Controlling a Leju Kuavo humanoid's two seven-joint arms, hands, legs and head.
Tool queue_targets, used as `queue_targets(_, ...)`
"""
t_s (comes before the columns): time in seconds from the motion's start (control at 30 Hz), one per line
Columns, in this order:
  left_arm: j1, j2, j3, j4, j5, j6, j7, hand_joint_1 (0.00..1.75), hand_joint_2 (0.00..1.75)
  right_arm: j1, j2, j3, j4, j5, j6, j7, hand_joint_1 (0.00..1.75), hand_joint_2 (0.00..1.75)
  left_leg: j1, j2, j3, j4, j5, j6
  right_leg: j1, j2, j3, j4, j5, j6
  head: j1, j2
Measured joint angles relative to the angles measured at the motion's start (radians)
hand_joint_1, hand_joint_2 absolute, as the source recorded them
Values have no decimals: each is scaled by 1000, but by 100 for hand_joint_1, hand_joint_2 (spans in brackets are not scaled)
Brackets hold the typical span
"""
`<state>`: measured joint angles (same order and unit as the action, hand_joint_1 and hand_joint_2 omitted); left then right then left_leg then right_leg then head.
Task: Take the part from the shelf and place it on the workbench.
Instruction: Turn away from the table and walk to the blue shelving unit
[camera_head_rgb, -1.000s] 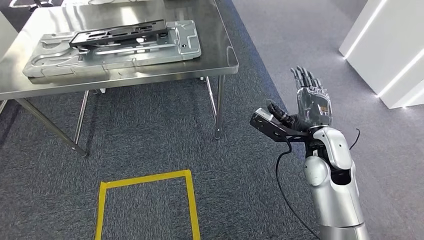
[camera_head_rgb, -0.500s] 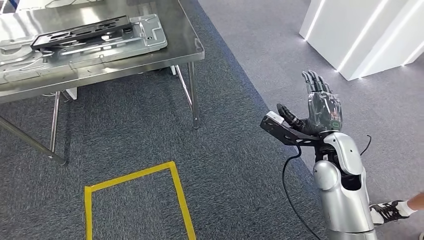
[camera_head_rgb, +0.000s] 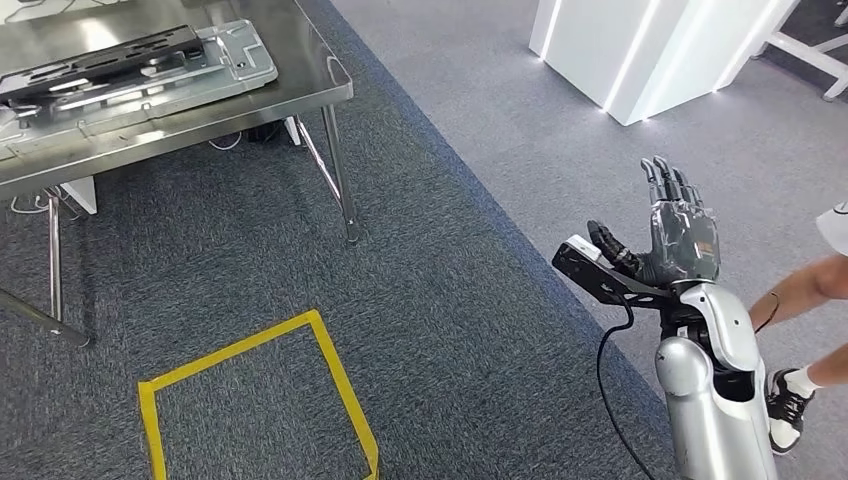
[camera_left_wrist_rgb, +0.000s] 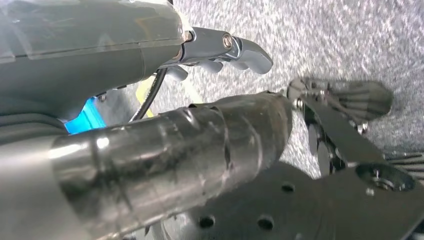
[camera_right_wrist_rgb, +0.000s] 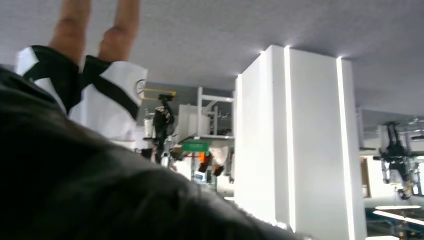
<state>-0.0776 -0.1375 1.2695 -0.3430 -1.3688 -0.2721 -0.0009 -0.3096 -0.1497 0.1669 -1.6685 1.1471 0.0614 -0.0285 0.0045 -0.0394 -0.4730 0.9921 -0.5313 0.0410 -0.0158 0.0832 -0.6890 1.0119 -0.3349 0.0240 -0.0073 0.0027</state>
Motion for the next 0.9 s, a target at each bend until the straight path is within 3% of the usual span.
queue_targets(0.03, -2, -1, 0, -1, -1, 0, 0, 0, 0, 4, -5, -5, -2, -1, 0, -1, 0, 0, 0, 12, -9, -2, 12, 10, 0, -10, -8, 12, -20, 4, 1, 0)
queue_targets(0.07, -1, -2, -1, -3, -1, -1, -1, 0, 0, 7, -9, -8, -3, -1, 0, -2, 0, 0, 1, 26, -19, -5, 26, 19, -1, -26, -20, 44, -61, 7, 2, 0)
queue_targets(0.13, 1, -3, -1, -5, -1, -1, -3, 0, 0, 10, -14, -11, -5, -1, -1, -2, 0, 0, -5, 52, -48, -6, 52, 30, -2, -63, -49, 161, -174, 13, 4, 0)
queue_targets(0.17, 3, -3, -2, -6, -2, -2, -4, 0, 0, 12, -15, -11, -5, -1, -1, -2, 0, 0, -8, 65, -65, -5, 64, 31, -4, -71, -59, 228, -210, 17, 3, 0)
queue_targets(0.2, 3, -3, -2, -7, -2, -3, -5, 0, 0, 17, -16, -12, -5, -1, -1, -2, 0, 0, -11, 77, -83, -3, 77, 31, -6, -74, -60, 280, -218, 20, 3, 0)
queue_targets(0.23, 3, -3, -3, -7, -3, -4, -6, 0, 0, 21, -18, -13, -5, -1, -1, -2, 0, 0, -13, 89, -102, -1, 89, 30, -8, -77, -49, 307, -203, 21, 3, 0)
queue_targets(0.27, 3, -3, -4, -8, -3, -5, -8, 0, 0, 25, -20, -15, -6, -2, -1, -2, 0, 0, -14, 100, -120, 2, 99, 29, -8, -81, -20, 298, -176, 22, 3, 0)
queue_targets(0.3, 2, -3, -5, -8, -4, -6, -8, 0, 0, 28, -23, -17, -6, -3, -1, -2, 0, 0, -15, 109, -137, 6, 110, 26, -8, -90, 27, 256, -154, 21, 3, 0)
queue_targets(0.33, 1, -3, -7, -10, -5, -6, -9, 0, 0, 29, -25, -20, -8, -4, -1, -3, 0, 0, -16, 117, -150, 11, 118, 23, -6, -111, 93, 185, -151, 19, 3, 0)
queue_targets(0.4, 2, -5, -11, -11, -9, -6, -10, 0, 0, 32, -30, -26, -15, -8, -2, -6, 0, 0, -17, 134, -164, 21, 133, 15, 3, -148, 208, 36, -187, 7, 2, 0)
queue_targets(0.43, 2, -6, -14, -12, -10, -6, -10, 0, 0, 34, -34, -30, -18, -11, -3, -7, 0, 0, -16, 143, -165, 23, 140, 10, 9, -157, 236, -8, -203, -1, 2, 0)
queue_targets(0.5, 2, -7, -17, -12, -13, -6, -10, 0, 0, 41, -41, -37, -21, -15, -4, -8, 0, 0, -10, 152, -168, 25, 150, -3, 13, -145, 227, -27, -194, -22, 3, 0)
queue_targets(0.53, 2, -8, -18, -12, -13, -6, -10, 0, 0, 43, -44, -40, -22, -17, -4, -9, 0, 0, -8, 138, -174, 35, 132, -11, 12, -137, 216, -29, -181, -32, 2, 0)
queue_targets(0.57, 3, -8, -19, -12, -14, -6, -10, 0, 0, 45, -46, -42, -23, -17, -4, -9, 0, 0, -6, 115, -183, 59, 98, -17, 10, -129, 203, -31, -167, -42, 2, 0)
queue_targets(0.6, 5, -8, -19, -12, -14, -5, -10, 0, 0, 47, -46, -43, -23, -18, -4, -9, 0, 0, -4, 87, -196, 103, 46, -22, 9, -120, 187, -32, -152, -49, 1, 0)
queue_targets(0.67, 7, -8, -19, -12, -14, -5, -10, 0, 0, 52, -46, -44, -23, -18, -5, -10, 0, 0, -4, 54, -221, 225, -47, -24, 12, -97, 151, -28, -122, -56, 0, 0)
queue_targets(0.7, 8, -8, -19, -12, -14, -5, -10, 0, 0, 56, -46, -44, -23, -18, -5, -11, 0, 0, -4, 49, -225, 278, -64, -23, 14, -84, 131, -25, -107, -56, 0, 0)
queue_targets(0.73, 8, -9, -19, -12, -15, -4, -11, 0, 0, 61, -46, -45, -23, -17, -5, -12, 0, 0, -4, 48, -217, 304, -56, -21, 15, -72, 110, -20, -93, -55, 0, 0)
queue_targets(0.77, 7, -9, -20, -12, -15, -3, -11, 0, 0, 66, -46, -47, -23, -17, -5, -13, 0, 0, -4, 46, -193, 296, -30, -17, 15, -61, 89, -15, -80, -54, 0, 0)
queue_targets(0.83, 5, -7, -21, -13, -16, -2, -12, 0, 0, 77, -46, -51, -23, -17, -6, -14, 0, 0, -6, 21, -100, 188, 11, -5, 15, -39, 48, -2, -56, -49, 0, 0)
queue_targets(0.9, 5, -4, -22, -15, -16, -1, -13, 0, 0, 89, -47, -58, -25, -16, -8, -14, 0, 0, -9, -19, -4, 48, -2, 5, 13, -22, 24, 7, -36, -40, 0, 0)
